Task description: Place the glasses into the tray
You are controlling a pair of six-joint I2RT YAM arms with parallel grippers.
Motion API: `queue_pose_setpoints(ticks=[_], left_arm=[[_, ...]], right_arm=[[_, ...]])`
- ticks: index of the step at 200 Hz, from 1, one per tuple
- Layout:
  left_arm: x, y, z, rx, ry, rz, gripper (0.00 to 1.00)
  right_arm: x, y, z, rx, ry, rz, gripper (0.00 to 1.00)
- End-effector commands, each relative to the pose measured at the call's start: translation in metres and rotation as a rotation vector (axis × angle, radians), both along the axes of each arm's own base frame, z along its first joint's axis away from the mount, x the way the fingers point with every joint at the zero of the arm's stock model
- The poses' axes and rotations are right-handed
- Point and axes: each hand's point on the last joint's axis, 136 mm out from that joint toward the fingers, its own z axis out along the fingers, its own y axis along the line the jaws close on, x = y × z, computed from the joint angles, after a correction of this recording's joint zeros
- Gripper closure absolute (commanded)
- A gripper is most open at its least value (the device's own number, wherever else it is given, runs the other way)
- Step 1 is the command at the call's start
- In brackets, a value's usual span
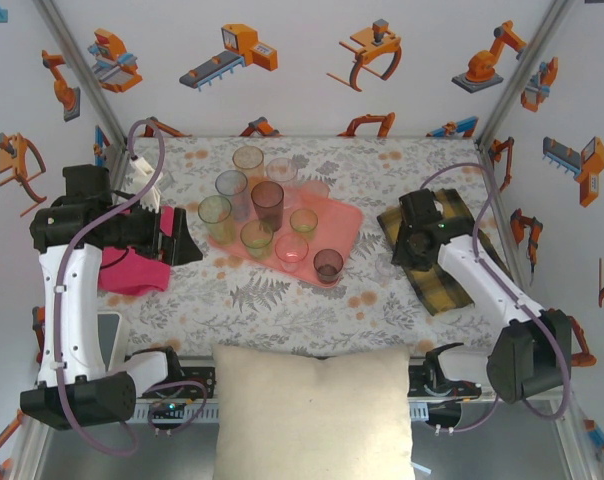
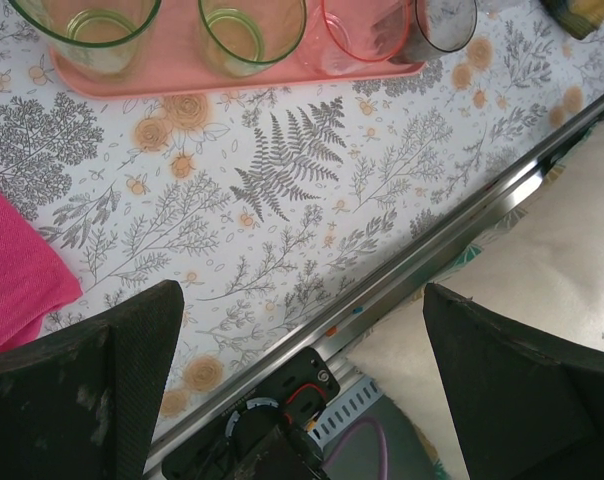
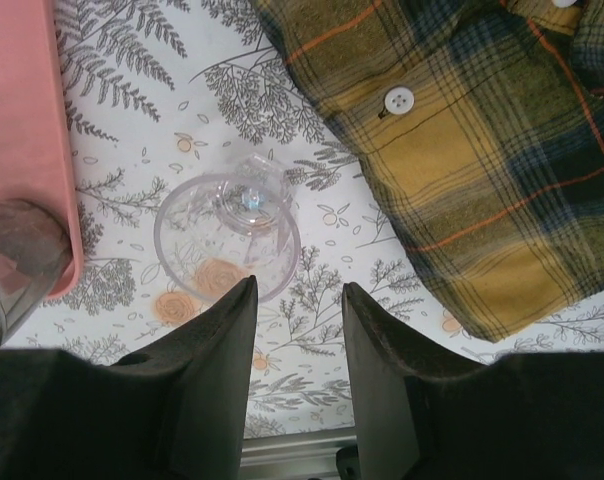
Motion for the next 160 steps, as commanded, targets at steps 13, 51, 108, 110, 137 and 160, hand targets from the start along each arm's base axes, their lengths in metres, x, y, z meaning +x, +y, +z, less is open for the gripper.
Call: queue_pose_setpoints(ticks=[13, 51, 108, 110, 137, 160], left_arm=[[-0.004, -0.002, 0.003, -0.015, -0.007, 0.005, 0.03], [-0.007, 0.0, 0.001, -0.014, -0.009, 0.014, 0.03], [-0.006, 0.001, -0.001, -0.019, -0.002, 0.019, 0.03], [-0.006, 0.001, -0.001, -0.018, -0.001, 0.02, 0.03], [-0.007, 0.001, -0.002, -0.018, -0.002, 0.023, 0.03], [-0.007, 0.001, -0.002, -0.016, -0.002, 0.024, 0.03]], right_arm=[[0.011, -0.002, -0.011, 0.005, 0.004, -0.029, 0.61], [0.014, 0.0, -0.02, 0.009, 0.026, -0.02, 0.62], [0.012, -0.001, -0.028, -0.001, 0.05, -0.011, 0.69], [0.011, -0.001, -0.028, -0.001, 0.05, -0.011, 0.7], [0.008, -0.002, -0.033, -0.005, 0.06, -0.012, 0.74], [0.007, -0.002, -0.037, -0.008, 0.071, -0.009, 0.76]])
